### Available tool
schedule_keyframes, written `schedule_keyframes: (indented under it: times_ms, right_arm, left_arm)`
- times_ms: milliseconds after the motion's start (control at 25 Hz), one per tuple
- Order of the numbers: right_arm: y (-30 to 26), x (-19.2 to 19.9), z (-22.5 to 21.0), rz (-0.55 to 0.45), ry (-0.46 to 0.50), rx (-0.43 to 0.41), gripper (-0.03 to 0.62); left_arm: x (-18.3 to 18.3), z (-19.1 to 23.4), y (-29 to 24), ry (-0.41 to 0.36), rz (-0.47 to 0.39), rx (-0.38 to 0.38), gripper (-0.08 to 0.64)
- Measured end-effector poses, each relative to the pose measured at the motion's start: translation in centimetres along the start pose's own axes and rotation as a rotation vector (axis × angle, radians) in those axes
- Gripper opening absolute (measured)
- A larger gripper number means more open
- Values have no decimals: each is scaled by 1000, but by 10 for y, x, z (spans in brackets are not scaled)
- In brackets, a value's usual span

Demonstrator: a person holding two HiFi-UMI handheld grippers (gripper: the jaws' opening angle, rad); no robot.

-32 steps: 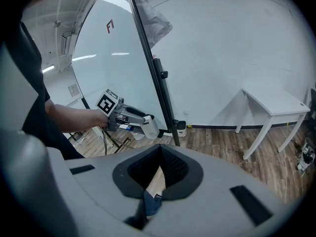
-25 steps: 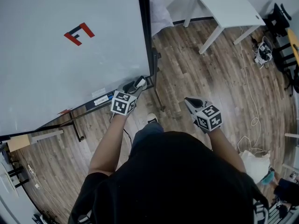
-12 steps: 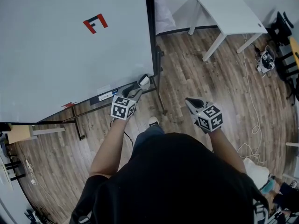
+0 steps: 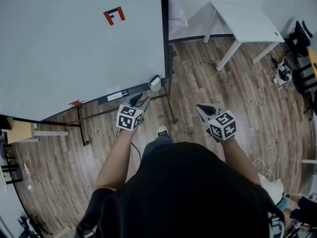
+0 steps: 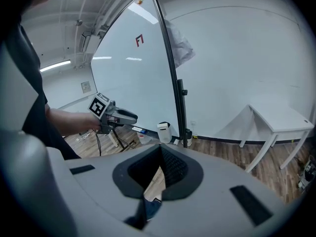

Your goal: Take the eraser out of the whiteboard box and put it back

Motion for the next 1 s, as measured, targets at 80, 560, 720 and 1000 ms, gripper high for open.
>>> schedule_keyframes:
  times_ms: [80,560,720,1000]
  right_arm:
    - [5,2,3,-2,6,-3,-5]
    - [28,12,18,-23,25,-15,-5]
    - [34,15,22,-29,36,-19,-5]
    - [46,26,28,-15,37,11,-5]
  left_arm:
    - [3,-7,6,2,-4,-4,141]
    - [19,-45,40,7,-10,-24,109]
    - [25,-55,49,8,-13,-32,100]
    - [37,-69,63,25,-5,-42,98]
Point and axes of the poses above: the fingertips, and each gripper's own axes: y backward along the fingers, z to its left, x out of its underside, the point moved 7 cm from there along y, backward along the fingers, and after that the axes turned 7 degrees about -y, right-handed, at the moved point
